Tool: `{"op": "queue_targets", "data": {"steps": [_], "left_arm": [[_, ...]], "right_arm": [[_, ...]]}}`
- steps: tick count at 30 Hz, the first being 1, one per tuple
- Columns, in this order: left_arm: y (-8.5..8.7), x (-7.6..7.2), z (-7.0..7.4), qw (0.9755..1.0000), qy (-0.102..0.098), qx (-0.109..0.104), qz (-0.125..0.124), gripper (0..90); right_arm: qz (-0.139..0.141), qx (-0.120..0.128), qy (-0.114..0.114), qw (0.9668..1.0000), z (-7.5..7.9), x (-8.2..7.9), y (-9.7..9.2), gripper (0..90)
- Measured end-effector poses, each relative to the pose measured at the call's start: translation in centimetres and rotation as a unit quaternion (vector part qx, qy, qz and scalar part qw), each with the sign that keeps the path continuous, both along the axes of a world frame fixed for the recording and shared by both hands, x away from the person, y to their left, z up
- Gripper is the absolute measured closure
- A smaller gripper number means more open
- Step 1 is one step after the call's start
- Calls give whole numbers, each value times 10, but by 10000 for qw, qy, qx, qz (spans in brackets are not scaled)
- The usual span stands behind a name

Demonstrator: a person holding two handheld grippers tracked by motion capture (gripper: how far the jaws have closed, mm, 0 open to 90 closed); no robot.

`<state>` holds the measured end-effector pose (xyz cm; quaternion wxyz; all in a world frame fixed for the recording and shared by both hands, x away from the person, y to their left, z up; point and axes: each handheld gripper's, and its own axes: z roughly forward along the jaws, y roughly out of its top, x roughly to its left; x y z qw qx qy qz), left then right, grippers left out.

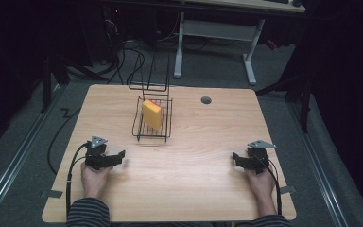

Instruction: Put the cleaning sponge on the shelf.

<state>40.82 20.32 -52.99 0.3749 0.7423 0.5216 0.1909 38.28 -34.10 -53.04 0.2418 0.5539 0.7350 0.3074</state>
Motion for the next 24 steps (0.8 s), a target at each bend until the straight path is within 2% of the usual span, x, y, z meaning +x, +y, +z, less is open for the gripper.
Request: {"op": "queue_targets", "data": {"steps": [5,7,8,13,24], "left_arm": [[-2,0,-2,9998,8,179,-27,143],[-3,2,-5,9995,100,292,-44,143],[-3,2,-5,9995,100,292,-44,141],[-8,1,-7,9984,57,562,-21,139],[-8,1,-7,9984,62,557,-22,140]], "right_arm": [[-1,-2,-1,10000,0,0,0,282],[0,-1,0,10000,0,0,0,282],[0,-3,-2,10000,0,0,0,282],[0,-2,-1,10000,0,0,0,282],[-6,5,1,10000,0,0,0,282]]}}
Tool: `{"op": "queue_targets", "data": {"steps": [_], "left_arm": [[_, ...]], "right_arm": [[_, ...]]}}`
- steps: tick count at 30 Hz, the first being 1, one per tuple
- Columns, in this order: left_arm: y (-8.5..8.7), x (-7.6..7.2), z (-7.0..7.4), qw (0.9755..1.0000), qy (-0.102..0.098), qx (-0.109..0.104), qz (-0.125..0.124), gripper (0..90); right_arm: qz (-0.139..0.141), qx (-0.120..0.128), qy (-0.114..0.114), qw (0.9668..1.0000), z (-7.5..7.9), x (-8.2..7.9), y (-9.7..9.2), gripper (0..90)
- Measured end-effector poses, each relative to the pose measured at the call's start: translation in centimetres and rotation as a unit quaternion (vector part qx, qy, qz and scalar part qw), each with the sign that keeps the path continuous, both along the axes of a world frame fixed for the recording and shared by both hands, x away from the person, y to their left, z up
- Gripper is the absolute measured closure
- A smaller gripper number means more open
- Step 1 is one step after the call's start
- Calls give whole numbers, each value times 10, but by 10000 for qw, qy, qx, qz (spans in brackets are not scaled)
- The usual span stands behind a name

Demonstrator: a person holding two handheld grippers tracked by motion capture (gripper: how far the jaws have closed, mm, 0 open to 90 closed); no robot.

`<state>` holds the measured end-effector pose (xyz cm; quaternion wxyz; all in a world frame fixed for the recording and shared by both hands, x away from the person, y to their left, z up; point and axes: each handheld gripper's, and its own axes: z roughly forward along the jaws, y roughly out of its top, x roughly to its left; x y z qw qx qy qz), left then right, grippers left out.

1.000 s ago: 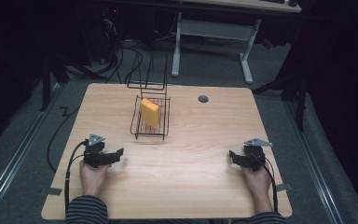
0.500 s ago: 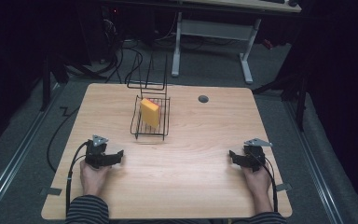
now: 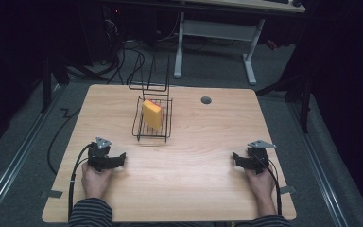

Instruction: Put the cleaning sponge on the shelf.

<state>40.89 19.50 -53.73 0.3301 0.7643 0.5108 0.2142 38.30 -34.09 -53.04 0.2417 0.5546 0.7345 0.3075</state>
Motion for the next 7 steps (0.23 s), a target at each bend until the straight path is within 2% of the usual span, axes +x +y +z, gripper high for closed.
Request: {"op": "queue_targets", "data": {"steps": [7], "left_arm": [[0,0,0,10000,6,-20,-5,142]], "right_arm": [[0,0,0,10000,0,0,0,282]]}}
